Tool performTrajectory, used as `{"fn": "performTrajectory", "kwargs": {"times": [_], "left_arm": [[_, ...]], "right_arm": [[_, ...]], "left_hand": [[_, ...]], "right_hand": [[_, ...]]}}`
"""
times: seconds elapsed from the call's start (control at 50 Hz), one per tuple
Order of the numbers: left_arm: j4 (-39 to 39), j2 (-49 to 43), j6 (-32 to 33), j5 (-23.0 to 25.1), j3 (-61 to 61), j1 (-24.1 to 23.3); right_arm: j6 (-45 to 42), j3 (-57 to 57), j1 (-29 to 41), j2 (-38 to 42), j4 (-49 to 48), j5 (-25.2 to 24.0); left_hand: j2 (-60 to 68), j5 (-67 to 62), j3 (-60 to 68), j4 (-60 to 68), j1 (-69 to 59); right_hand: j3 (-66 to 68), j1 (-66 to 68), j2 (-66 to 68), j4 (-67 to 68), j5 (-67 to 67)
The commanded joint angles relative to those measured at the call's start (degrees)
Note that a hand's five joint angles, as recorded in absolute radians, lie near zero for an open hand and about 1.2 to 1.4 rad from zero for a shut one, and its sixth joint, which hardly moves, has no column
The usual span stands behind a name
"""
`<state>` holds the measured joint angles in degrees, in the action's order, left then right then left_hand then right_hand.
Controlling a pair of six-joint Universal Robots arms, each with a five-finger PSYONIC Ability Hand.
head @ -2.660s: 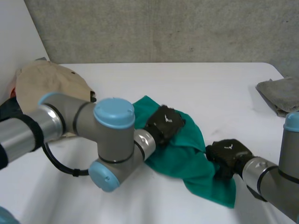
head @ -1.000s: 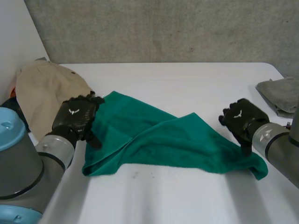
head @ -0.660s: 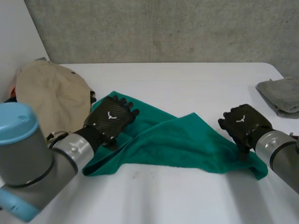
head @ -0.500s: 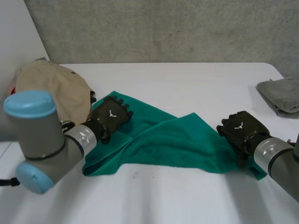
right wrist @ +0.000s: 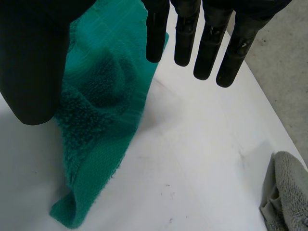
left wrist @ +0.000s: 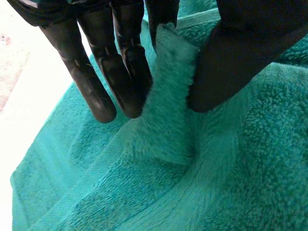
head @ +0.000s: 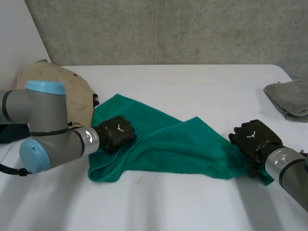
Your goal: Fold the laundry.
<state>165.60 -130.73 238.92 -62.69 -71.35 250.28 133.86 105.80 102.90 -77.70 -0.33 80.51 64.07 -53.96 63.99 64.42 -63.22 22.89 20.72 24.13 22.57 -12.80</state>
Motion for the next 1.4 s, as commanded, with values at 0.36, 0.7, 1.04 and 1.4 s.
{"fn": "performTrajectory", "kwargs": {"times": [0.36, 0.7, 1.04, 1.4], "left_arm": [[4.91, 17.42, -1.87, -14.38, -8.97, 3.55], [11.66, 42.74, -24.72, -14.65, -18.39, 6.80], [18.97, 53.74, -30.53, -14.65, -17.59, 6.19], [18.97, 50.05, -30.44, -14.83, -17.86, 7.42]], "right_arm": [[-0.88, -12.88, 0.64, 2.38, 3.92, -7.90], [0.88, -63.42, 7.65, 37.34, 27.58, -22.06], [12.74, -73.46, 15.14, 52.48, 23.97, -28.57], [11.78, -47.81, 4.42, 13.82, 18.24, -18.19]], "left_hand": [[15.93, -16.04, 16.01, 15.58, -16.78], [15.93, -16.04, 16.01, 15.58, -16.78], [15.93, -16.04, 16.01, 15.58, -16.78], [15.93, -16.04, 16.01, 15.58, -16.78]], "right_hand": [[-0.36, 1.81, -1.60, -0.04, 0.27], [4.52, 6.69, 3.28, 4.84, -4.61], [16.72, 18.89, 15.48, 17.04, -16.81], [57.11, 59.28, 55.87, 57.43, -57.20]]}}
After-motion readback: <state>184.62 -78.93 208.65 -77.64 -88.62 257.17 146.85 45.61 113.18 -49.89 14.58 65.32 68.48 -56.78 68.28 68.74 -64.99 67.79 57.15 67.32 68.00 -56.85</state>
